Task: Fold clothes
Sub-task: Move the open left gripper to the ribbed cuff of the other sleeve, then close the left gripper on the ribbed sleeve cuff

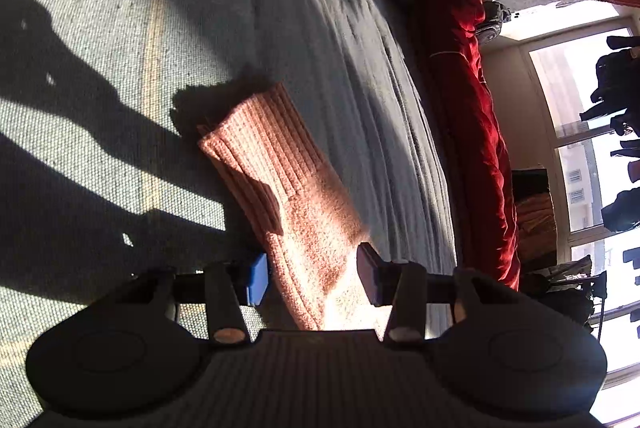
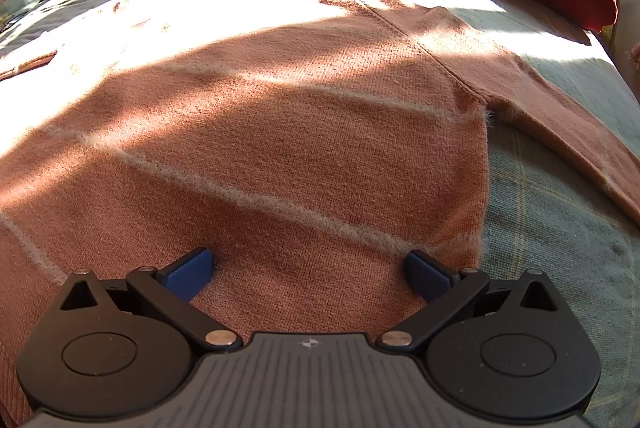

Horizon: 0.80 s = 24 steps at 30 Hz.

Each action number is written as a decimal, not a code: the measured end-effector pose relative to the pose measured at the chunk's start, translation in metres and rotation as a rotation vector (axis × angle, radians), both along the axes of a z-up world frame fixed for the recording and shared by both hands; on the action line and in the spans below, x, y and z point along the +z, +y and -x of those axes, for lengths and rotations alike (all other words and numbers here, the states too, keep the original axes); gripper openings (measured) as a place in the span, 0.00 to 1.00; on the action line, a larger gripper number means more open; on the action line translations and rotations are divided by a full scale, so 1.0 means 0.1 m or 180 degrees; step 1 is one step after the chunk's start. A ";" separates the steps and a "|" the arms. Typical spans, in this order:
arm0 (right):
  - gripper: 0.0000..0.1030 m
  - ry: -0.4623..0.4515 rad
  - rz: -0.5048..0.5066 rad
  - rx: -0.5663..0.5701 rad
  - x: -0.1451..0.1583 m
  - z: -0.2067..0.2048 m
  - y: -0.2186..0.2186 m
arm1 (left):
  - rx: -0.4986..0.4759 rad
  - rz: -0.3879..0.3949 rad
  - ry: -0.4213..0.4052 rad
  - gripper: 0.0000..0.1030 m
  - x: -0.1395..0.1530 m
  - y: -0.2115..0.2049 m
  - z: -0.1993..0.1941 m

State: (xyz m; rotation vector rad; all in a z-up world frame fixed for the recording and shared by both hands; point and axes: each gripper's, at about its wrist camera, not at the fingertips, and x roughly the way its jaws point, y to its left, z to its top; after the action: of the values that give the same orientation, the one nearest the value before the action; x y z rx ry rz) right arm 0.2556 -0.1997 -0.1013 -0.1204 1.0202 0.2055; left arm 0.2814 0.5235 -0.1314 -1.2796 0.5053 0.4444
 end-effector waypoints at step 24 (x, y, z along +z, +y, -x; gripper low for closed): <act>1.00 -0.0033 -0.0036 -0.0064 -0.01 0.01 -0.01 | -0.0039 -0.0349 -0.0012 0.33 -0.02 -0.01 -0.19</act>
State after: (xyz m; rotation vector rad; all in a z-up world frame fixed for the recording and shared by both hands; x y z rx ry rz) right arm 0.2543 -0.2010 -0.1024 -0.1006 1.0093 0.1921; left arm 0.3002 0.5222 -0.1332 -1.1711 0.4791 0.4535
